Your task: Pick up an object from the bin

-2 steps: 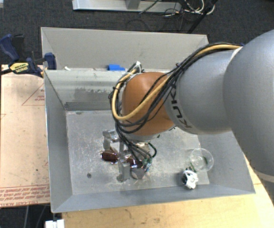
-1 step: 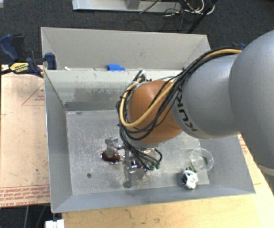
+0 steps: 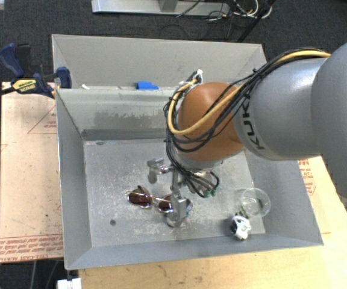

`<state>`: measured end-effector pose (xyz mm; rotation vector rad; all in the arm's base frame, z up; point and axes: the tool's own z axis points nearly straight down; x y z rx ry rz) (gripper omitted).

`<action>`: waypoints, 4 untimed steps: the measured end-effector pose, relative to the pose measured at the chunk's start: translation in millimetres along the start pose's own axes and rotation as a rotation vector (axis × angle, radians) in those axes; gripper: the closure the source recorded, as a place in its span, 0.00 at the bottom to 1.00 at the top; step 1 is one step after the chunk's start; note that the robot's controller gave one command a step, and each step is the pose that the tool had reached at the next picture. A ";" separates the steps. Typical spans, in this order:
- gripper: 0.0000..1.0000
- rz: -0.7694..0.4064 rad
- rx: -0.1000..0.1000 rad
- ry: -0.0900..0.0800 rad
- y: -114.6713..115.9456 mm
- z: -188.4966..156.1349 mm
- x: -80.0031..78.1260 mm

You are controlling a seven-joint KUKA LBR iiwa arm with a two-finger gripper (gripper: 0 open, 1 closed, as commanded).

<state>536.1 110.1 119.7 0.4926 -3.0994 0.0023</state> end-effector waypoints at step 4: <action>1.00 -0.197 -0.002 -0.008 7.9 43.2 -10.7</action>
Offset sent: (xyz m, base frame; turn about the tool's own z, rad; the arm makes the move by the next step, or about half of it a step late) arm -0.0361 -0.0742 -0.0497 -0.2956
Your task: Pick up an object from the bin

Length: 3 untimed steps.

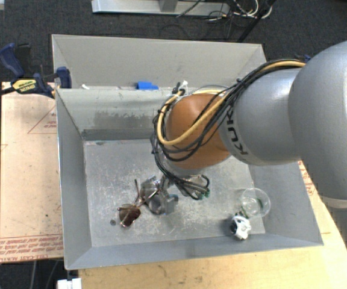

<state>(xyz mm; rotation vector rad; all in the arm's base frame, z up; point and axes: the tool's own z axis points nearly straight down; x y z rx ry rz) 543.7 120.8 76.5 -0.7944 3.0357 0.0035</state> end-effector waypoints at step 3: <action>1.00 -0.021 -0.002 0.010 7.5 -31.4 -18.0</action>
Offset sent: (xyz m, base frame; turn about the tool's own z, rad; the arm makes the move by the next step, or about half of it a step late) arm 0.0213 0.0072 -0.0065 -0.0265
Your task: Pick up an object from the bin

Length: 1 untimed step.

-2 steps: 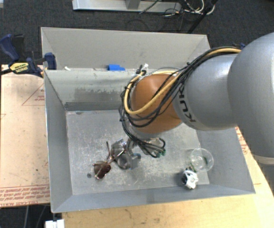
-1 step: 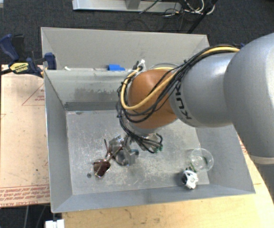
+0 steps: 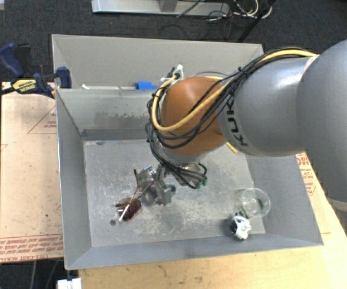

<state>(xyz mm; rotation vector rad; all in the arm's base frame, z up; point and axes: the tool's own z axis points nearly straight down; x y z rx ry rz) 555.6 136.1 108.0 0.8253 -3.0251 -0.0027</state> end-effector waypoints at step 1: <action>1.00 0.000 0.003 -0.011 0.8 -45.0 -4.5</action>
Offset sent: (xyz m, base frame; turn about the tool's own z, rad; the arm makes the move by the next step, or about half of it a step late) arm -0.0256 0.0048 0.1626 -0.0272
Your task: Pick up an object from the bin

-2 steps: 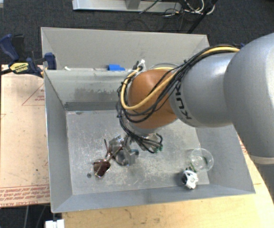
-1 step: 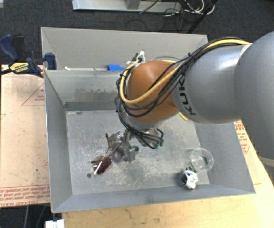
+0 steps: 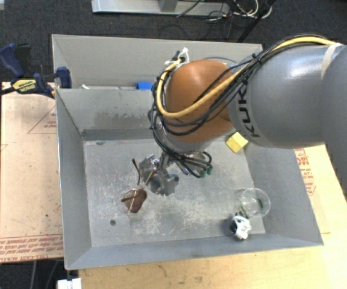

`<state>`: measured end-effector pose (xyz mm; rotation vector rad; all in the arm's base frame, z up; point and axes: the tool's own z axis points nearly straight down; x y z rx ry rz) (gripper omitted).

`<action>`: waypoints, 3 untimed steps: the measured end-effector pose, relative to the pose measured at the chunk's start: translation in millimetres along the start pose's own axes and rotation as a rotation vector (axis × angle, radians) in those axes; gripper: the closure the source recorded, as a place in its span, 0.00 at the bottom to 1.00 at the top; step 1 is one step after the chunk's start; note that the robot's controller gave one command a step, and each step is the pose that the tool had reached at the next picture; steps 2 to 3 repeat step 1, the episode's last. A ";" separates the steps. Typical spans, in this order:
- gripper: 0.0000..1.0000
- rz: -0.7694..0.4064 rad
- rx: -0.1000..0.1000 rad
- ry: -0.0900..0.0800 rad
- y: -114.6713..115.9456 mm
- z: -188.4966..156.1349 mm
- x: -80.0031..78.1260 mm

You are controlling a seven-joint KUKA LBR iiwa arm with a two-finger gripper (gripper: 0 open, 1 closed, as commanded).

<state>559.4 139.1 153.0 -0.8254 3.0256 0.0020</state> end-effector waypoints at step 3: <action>1.00 -0.011 -0.003 0.009 7.7 -49.7 11.7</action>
Offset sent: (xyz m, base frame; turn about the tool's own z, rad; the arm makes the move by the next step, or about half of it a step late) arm -0.0081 -0.0192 0.0722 0.0302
